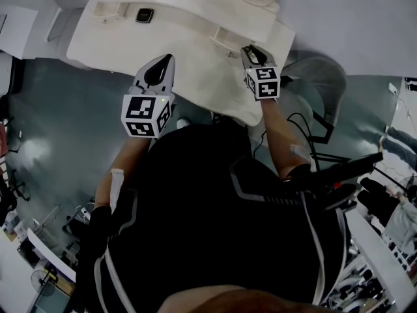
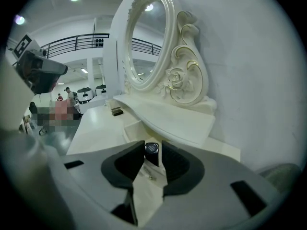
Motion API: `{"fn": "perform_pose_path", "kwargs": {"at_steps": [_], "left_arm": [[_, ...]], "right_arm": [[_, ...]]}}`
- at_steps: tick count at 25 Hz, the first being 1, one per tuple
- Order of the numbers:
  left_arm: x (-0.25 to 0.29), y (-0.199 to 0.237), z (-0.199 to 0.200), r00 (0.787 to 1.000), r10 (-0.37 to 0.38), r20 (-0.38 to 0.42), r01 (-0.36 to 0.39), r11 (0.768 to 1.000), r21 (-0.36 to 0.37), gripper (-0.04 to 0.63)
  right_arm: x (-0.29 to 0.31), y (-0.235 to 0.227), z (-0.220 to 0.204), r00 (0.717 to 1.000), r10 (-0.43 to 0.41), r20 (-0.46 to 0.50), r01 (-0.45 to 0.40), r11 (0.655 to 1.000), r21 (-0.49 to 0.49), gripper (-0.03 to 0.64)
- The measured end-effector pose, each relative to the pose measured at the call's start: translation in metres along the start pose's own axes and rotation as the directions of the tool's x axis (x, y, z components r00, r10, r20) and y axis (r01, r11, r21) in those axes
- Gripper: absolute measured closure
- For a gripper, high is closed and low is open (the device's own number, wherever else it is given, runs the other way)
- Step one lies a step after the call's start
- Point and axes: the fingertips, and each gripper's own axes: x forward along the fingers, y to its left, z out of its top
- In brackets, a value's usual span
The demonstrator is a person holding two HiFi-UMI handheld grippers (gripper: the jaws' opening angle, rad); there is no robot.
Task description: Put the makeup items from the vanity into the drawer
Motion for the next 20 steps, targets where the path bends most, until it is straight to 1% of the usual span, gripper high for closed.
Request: {"fn": "perform_pose_path", "kwargs": {"at_steps": [5, 10, 12, 15, 18, 20], "left_arm": [[0.003, 0.0, 0.001, 1.0, -0.007, 0.004, 0.007, 1.0, 0.002, 0.591], [0.001, -0.004, 0.007, 0.999, -0.022, 0.024, 0.022, 1.0, 0.007, 0.591], [0.002, -0.004, 0.011, 0.999, -0.029, 0.034, 0.028, 1.0, 0.007, 0.592], [0.03, 0.013, 0.027, 0.998, -0.032, 0.057, 0.032, 0.999, 0.006, 0.592], [0.065, 0.03, 0.047, 0.995, -0.058, 0.083, 0.057, 0.998, 0.012, 0.592], [0.07, 0.033, 0.055, 0.993, -0.068, 0.101, 0.067, 0.998, 0.014, 0.592]], "right_arm": [[-0.002, 0.001, 0.003, 1.0, 0.012, 0.0, -0.012, 1.0, 0.0, 0.472], [-0.015, 0.004, 0.02, 0.999, 0.014, 0.036, -0.014, 1.0, -0.01, 0.46], [-0.02, 0.004, 0.029, 0.998, 0.013, 0.054, -0.013, 1.0, 0.01, 0.459], [-0.005, -0.013, 0.062, 0.996, 0.008, 0.084, -0.012, 0.999, 0.042, 0.451], [0.002, -0.034, 0.101, 0.992, -0.016, 0.122, 0.013, 1.0, 0.027, 0.453], [-0.009, -0.036, 0.122, 0.987, -0.027, 0.157, 0.026, 1.0, 0.011, 0.454]]}}
